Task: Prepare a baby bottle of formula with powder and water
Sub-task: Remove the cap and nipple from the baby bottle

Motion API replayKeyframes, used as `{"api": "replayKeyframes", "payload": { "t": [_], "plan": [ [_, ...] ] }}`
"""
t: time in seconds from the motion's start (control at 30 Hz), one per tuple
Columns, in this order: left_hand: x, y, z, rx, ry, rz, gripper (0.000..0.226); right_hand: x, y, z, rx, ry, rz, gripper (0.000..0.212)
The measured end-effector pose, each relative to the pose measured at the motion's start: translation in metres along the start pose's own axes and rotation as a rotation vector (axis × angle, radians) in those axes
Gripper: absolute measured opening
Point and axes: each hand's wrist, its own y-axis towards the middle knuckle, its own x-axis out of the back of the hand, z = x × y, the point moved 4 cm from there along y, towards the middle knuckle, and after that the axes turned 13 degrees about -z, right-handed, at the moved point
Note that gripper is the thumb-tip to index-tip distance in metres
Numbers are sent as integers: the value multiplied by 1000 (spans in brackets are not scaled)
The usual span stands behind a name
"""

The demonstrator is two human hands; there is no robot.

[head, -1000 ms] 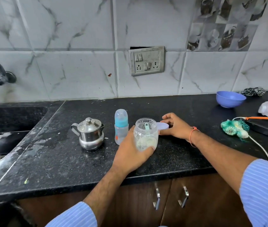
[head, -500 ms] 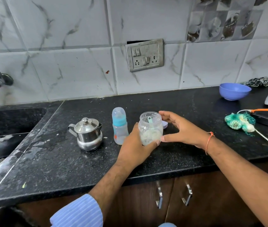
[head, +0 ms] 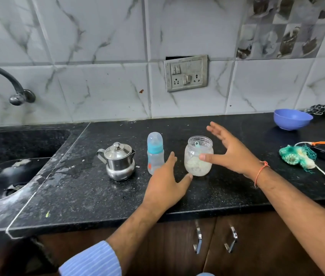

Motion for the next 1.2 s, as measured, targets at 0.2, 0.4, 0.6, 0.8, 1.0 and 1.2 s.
{"api": "replayKeyframes", "payload": {
  "t": [0.2, 0.4, 0.6, 0.8, 1.0, 1.2],
  "plan": [
    [61, -8, 25, 2, -265, -388, 32, -21, 14, 96, 315, -217, -148, 48],
    [52, -7, 60, 119, -282, -306, 82, -85, 44, 141, 323, -641, 189, 71],
    [41, 9, 78, 261, -492, -182, 90, -104, 54, 136, 273, -735, 256, 56],
    [37, 15, 82, 234, -400, -151, 93, -111, 47, 143, 290, -660, 335, 52],
    [35, 20, 78, 149, -181, -157, 46, -118, 44, 149, 412, -777, 367, 61],
    [35, 21, 79, 156, -160, -131, 47, -118, 45, 156, 440, -772, 420, 55]
  ]
}}
